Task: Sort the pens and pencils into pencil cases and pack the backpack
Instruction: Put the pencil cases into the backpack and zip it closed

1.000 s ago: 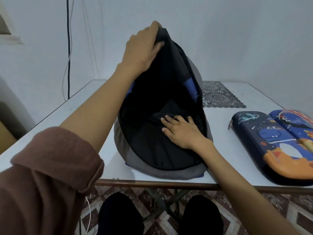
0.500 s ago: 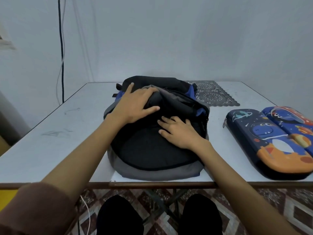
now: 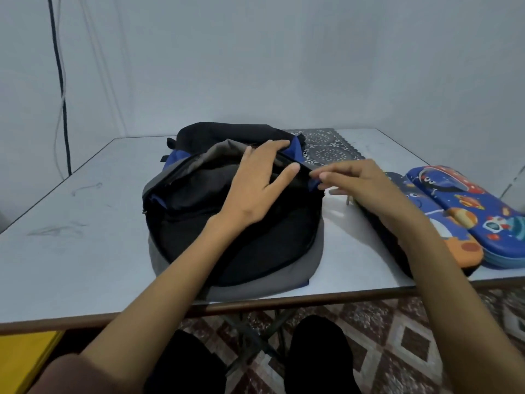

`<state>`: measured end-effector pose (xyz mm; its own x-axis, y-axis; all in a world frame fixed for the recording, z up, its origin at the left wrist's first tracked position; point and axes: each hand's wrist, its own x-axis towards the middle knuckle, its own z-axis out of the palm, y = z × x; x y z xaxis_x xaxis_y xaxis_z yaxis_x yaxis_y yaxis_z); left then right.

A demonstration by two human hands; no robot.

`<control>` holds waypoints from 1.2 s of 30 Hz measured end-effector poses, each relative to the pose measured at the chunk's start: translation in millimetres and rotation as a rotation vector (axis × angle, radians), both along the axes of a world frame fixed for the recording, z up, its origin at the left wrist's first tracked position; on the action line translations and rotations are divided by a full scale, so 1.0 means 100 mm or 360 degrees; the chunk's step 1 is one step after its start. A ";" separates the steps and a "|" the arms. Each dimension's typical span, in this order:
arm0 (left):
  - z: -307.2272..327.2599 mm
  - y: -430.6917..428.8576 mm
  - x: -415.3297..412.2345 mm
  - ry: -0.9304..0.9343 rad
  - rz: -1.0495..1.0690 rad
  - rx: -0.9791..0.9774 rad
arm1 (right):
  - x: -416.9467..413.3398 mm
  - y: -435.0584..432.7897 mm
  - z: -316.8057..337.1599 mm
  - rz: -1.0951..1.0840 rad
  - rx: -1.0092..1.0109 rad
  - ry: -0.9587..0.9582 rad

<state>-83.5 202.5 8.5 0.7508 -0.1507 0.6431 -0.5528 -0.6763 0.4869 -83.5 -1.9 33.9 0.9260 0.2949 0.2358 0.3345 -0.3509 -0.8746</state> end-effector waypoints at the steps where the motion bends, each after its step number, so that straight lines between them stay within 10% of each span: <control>1: 0.01 -0.16 -0.01 -0.0013 -0.0033 0.0005 | 0.01 -0.14 0.03 -0.0092 0.0049 -0.0016; 14: -0.38 -1.90 0.04 0.0991 -0.0220 -0.1109 | -0.08 -1.35 -0.16 -0.0594 -0.0070 0.0091; 20: -0.59 -2.10 0.06 0.1001 -0.0198 -0.1410 | -0.20 -1.26 -0.35 -0.0581 -0.0574 -0.0154; 36: 0.11 -1.17 -0.40 0.0768 -0.0043 -0.1412 | -0.67 -0.38 0.15 -0.0340 0.0453 -0.0173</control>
